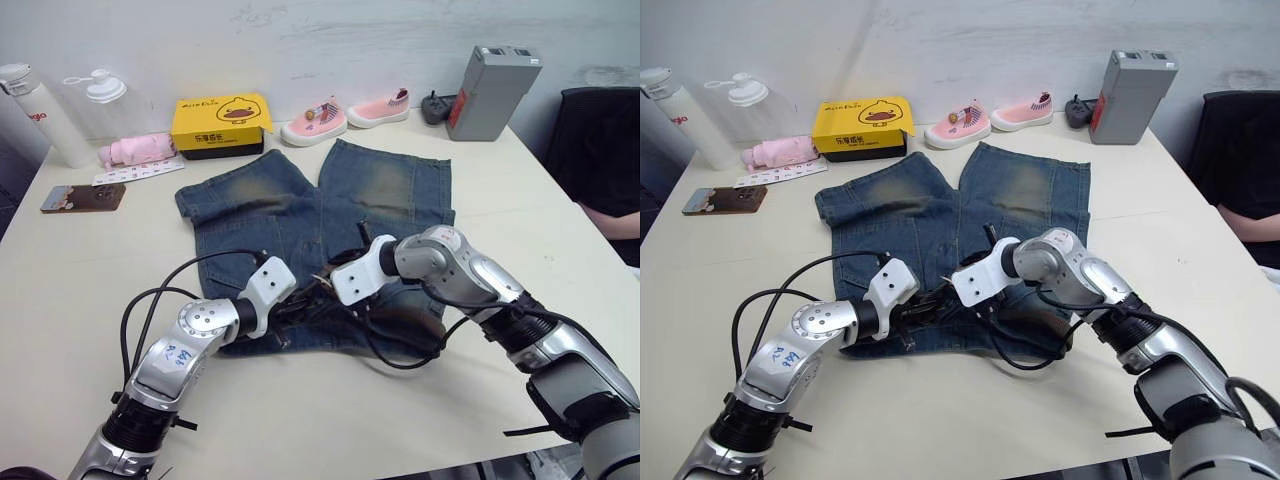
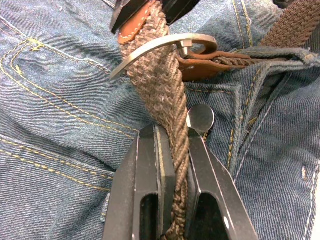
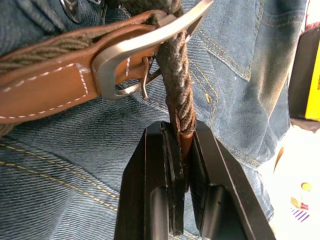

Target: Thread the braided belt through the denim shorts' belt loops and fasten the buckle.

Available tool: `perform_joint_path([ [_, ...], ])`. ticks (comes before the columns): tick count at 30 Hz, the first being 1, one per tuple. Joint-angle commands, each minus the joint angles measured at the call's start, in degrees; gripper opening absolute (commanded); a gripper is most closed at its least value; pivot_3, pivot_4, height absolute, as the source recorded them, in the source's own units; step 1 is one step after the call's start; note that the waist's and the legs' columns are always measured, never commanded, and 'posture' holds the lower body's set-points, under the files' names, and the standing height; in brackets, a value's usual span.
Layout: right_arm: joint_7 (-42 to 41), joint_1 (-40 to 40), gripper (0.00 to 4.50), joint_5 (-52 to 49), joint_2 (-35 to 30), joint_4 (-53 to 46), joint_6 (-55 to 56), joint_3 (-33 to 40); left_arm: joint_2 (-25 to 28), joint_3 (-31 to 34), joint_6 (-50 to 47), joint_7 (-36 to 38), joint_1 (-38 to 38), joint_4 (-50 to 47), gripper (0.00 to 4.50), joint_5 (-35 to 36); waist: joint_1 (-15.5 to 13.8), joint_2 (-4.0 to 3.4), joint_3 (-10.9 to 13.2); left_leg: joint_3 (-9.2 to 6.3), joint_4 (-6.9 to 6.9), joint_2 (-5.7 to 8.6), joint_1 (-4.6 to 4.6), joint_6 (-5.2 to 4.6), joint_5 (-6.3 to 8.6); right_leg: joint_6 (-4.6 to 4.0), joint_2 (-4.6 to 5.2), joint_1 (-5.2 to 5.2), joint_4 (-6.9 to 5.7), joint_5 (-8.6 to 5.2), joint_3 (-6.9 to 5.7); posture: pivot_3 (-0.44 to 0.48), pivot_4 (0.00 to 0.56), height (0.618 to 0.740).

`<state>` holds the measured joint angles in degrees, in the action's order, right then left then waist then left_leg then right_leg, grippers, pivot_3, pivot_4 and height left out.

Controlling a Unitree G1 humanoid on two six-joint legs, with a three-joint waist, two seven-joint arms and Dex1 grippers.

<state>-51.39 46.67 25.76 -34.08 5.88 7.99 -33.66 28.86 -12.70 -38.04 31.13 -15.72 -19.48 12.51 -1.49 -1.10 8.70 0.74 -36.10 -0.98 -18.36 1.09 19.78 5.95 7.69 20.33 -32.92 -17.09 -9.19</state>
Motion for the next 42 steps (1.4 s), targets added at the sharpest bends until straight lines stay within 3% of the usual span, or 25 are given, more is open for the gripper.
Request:
perform_joint_path([
  [1, -1.27, -2.18, 0.00, -1.58, 0.68, -6.26, -4.80, 3.82, -0.32, 2.50, 0.11, 0.26, 0.54, 0.37, 1.20, 0.70, 0.01, 0.00, 0.00, 0.00, 0.00, 0.00, -0.01, 0.00, 0.00, 0.00, 0.00, 0.00, 0.01, 0.00, 0.00, 0.000, 0.150, 0.706],
  [3, -1.11, -4.48, 0.00, -1.92, 1.40, -9.59, -9.44, 5.84, 0.28, 4.24, -0.92, 1.78, 0.79, -0.92, 2.25, 2.73, 0.02, 0.00, 0.00, 0.01, 0.00, 0.00, -0.02, 0.00, 0.00, 0.00, 0.00, 0.02, -0.01, 0.00, 0.01, 0.000, 0.150, 0.706],
  [5, -0.97, -6.74, 0.00, -2.29, 2.30, -12.57, -14.26, 7.73, 0.95, 6.88, -4.23, 3.52, 0.94, -2.59, 3.07, 6.28, 0.04, 0.00, 0.01, 0.01, 0.00, 0.00, -0.03, 0.00, 0.00, 0.00, -0.01, 0.03, -0.01, 0.00, 0.01, 0.000, 0.150, 0.706],
  [6, -0.58, -7.77, 0.00, -2.14, 2.77, -13.92, -16.31, 8.52, 1.44, 9.28, -6.36, 4.86, 1.32, -3.64, 3.27, 9.34, 0.05, 0.00, 0.00, 0.00, -0.01, -0.02, -0.04, 0.00, 0.00, 0.00, -0.02, 0.03, -0.01, 0.00, 0.00, 0.000, 0.150, 0.706],
  [13, 2.73, -12.75, 0.00, -0.23, 4.90, -20.40, -26.41, 11.40, 8.05, 24.31, -14.59, 16.10, 3.57, -3.07, 3.27, 27.19, 0.09, -0.07, 0.05, -0.12, 0.03, 0.00, -0.03, 0.01, 0.01, -0.01, 0.01, 0.07, -0.02, -0.01, 0.02, 0.000, 0.150, 0.706],
  [16, 4.11, -14.03, 0.00, 0.40, 5.84, -22.46, -28.99, 11.19, 9.34, 26.65, -13.64, 17.94, 1.07, 3.95, 2.48, 28.27, 0.02, -0.08, 0.05, -0.14, 0.04, 0.02, -0.03, 0.04, 0.02, -0.02, 0.01, 0.06, -0.03, -0.01, -0.02, 0.000, 0.150, 0.706],
  [17, 4.42, -14.34, 0.00, 0.55, 6.12, -23.06, -29.71, 11.17, 9.50, 26.52, -12.89, 17.85, -0.04, 6.48, 1.80, 27.46, 0.03, -0.08, 0.05, -0.12, 0.05, 0.04, -0.03, 0.05, 0.03, -0.02, 0.01, 0.06, -0.04, -0.01, -0.03, 0.000, 0.150, 0.706],
  [19, 4.99, -14.88, 0.00, 1.03, 6.41, -24.14, -30.52, 11.12, 10.87, 22.93, -9.26, 18.47, -1.53, 10.47, 1.26, 22.63, 0.01, -0.07, 0.06, -0.10, 0.05, 0.05, -0.04, 0.05, 0.03, -0.01, 0.01, 0.08, -0.05, -0.01, -0.02, 0.000, 0.150, 0.706],
  [22, 6.19, -15.84, 0.00, 1.60, 6.61, -26.07, -31.51, 11.03, 12.33, 15.82, -2.73, 19.65, -3.61, 16.87, 0.05, 14.78, 0.11, -0.07, 0.04, -0.08, 0.08, 0.06, -0.03, 0.05, 0.03, -0.02, -0.02, 0.09, -0.05, -0.01, 0.00, 0.000, 0.150, 0.706],
  [27, 8.53, -18.46, 0.00, 3.09, 5.79, -29.87, -32.52, 12.39, 13.72, 6.27, 10.99, 23.00, -4.97, 26.10, 0.05, 3.03, 0.12, -0.01, 0.01, 0.05, 0.11, 0.07, -0.05, 0.04, 0.02, -0.02, -0.05, 0.17, -0.05, -0.01, 0.07, 0.000, 0.150, 0.706],
  [37, 12.25, -22.38, 0.00, 1.52, -2.28, -34.86, -32.61, 28.60, 12.06, 4.35, 15.34, 25.47, -5.57, 28.90, 0.05, 0.10, -0.12, -0.13, -0.08, 0.03, 0.09, 0.09, -0.04, 0.02, 0.04, -0.01, 0.03, 0.12, -0.09, -0.01, 0.05, 0.000, 0.150, 0.706],
  [42, 12.55, -20.99, 0.00, 1.50, -1.81, -34.74, -31.32, 26.51, 11.31, 5.01, 15.95, 25.62, -5.59, 28.62, 0.05, 0.13, -0.05, -0.19, -0.12, 0.05, 0.08, 0.09, -0.02, 0.01, 0.03, -0.01, 0.03, 0.10, -0.10, -0.01, 0.05, 0.000, 0.150, 0.706],
])
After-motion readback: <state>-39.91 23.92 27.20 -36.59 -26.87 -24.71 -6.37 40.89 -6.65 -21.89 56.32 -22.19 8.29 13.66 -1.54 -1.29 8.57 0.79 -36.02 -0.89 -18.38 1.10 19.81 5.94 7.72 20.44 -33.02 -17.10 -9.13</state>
